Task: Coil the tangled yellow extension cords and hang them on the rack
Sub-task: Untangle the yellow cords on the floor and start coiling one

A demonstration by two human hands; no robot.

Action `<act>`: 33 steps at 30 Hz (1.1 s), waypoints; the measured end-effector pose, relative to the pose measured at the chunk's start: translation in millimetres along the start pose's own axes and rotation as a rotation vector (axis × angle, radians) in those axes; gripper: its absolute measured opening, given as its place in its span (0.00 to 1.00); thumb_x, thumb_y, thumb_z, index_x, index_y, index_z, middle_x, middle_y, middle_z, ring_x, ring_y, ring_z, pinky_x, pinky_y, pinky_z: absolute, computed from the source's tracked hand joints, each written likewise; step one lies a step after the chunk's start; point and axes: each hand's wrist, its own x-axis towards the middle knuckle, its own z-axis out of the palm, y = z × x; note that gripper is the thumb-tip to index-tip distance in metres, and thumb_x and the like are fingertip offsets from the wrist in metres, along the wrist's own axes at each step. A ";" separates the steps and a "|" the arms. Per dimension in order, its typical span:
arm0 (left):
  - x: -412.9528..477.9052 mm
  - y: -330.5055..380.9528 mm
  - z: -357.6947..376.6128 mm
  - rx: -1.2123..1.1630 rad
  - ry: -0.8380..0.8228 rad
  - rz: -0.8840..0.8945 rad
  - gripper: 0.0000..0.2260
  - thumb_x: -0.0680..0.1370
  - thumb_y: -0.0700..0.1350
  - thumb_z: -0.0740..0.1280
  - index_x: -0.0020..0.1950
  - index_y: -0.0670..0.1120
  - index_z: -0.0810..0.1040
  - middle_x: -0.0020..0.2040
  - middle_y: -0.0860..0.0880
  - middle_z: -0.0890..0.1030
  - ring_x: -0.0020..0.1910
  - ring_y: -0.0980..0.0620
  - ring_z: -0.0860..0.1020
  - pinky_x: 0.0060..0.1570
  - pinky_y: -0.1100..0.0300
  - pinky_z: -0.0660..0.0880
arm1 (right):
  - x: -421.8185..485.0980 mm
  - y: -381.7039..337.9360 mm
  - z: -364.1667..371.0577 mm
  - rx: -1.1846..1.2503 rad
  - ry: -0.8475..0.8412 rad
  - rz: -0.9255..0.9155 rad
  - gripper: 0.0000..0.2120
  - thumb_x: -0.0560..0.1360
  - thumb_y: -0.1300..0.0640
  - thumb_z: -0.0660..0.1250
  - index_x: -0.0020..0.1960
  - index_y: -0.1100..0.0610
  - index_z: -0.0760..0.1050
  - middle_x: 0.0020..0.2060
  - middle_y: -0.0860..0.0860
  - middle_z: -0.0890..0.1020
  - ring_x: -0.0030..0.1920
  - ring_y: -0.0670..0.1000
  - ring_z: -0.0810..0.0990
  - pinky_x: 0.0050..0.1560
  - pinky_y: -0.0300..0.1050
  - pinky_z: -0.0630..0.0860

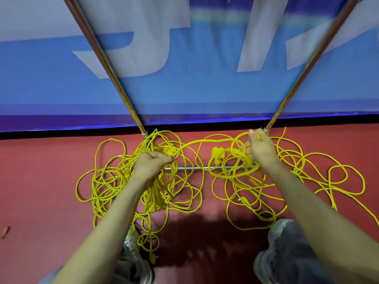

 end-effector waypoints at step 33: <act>-11.2 11.8 10.4 -0.097 -0.103 0.122 0.02 0.75 0.43 0.72 0.45 0.50 0.82 0.40 0.48 0.76 0.34 0.52 0.69 0.30 0.65 0.68 | -17.1 -4.4 21.4 -0.230 -0.390 -0.126 0.08 0.81 0.56 0.58 0.49 0.53 0.76 0.48 0.54 0.79 0.45 0.51 0.79 0.48 0.52 0.77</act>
